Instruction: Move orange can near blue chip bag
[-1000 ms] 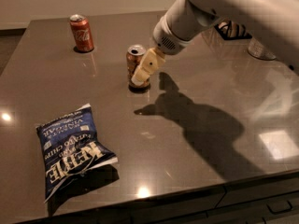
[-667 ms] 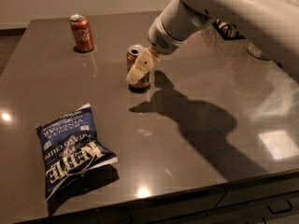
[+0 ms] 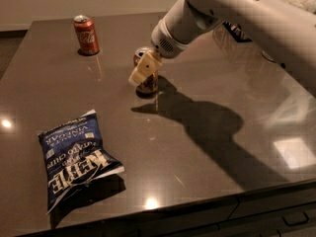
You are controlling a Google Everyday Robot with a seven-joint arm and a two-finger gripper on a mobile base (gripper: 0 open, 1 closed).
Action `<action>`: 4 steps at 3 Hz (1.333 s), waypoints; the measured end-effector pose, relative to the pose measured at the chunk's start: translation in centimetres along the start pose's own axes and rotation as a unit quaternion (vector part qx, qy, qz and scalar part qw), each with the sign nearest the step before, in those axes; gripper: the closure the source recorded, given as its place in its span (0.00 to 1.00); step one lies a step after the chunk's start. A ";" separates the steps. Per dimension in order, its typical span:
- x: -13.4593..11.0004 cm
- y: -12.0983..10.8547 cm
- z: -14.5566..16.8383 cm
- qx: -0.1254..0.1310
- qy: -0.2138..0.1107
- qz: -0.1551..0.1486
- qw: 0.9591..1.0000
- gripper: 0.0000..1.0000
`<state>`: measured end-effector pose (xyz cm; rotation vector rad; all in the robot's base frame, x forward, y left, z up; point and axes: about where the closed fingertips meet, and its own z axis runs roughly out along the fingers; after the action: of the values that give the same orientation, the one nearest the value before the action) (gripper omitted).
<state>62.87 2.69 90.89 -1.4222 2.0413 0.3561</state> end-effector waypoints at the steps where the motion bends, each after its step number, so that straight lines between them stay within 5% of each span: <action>1: -0.3 -0.2 0.0 -0.018 -0.008 0.004 1.000 0.39; 2: -0.6 0.2 -0.4 -0.040 -0.019 0.001 0.999 0.63; 3: -1.6 2.3 -1.7 -0.071 -0.031 -0.023 0.997 0.87; 4: -2.2 5.9 -2.7 -0.113 -0.035 -0.057 0.991 1.00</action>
Offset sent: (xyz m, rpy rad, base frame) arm -0.0057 0.0023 0.0156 0.0891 0.0679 0.0869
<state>57.12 5.12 93.58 -1.6289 1.9016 0.5955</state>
